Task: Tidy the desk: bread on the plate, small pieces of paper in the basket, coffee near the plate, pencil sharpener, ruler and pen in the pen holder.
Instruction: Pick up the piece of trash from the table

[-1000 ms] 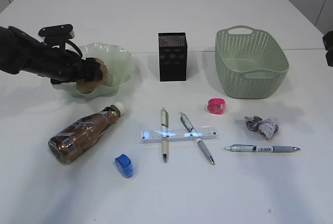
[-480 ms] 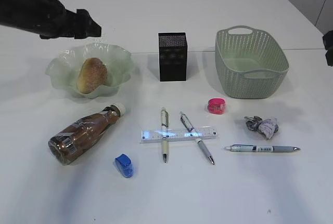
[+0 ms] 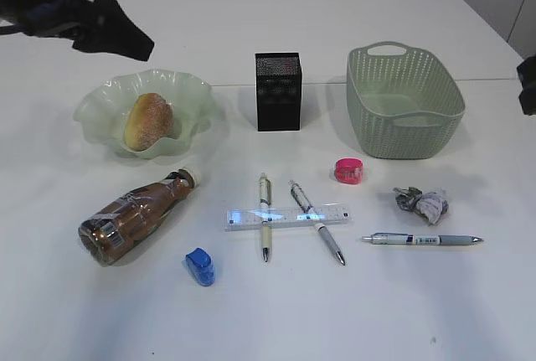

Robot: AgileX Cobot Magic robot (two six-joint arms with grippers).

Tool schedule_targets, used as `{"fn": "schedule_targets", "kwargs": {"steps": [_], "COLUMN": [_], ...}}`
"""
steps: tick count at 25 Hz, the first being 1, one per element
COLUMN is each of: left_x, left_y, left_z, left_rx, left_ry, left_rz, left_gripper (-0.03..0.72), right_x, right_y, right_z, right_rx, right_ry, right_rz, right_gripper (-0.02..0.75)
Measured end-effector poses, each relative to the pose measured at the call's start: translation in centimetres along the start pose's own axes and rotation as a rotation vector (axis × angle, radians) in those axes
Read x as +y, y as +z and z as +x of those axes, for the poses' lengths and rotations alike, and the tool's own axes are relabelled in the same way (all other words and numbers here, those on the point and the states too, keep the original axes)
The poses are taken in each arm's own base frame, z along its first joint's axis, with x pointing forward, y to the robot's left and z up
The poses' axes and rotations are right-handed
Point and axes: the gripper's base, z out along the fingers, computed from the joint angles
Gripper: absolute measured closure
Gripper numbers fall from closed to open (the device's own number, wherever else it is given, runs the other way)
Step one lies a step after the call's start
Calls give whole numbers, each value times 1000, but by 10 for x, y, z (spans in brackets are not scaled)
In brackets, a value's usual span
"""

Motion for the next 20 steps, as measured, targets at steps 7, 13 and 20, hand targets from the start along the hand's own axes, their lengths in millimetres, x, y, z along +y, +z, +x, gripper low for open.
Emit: {"fn": "schedule_targets", "kwargs": {"steps": [7, 13, 20], "left_x": [-11, -16, -17], "left_y": [-20, -28, -31], "left_z": [13, 31, 33], "left_rx": [169, 383, 406], "left_ry": [-7, -75, -134], "left_rz": [18, 43, 27], "left_gripper": [107, 139, 175], "right_x": [12, 14, 18], "right_y": [-1, 3, 17], "right_z": [1, 2, 2], "right_rx": [3, 27, 61], "right_ry": [-95, -106, -136], "right_rz": [-128, -158, -197], "right_gripper": [279, 279, 279]}}
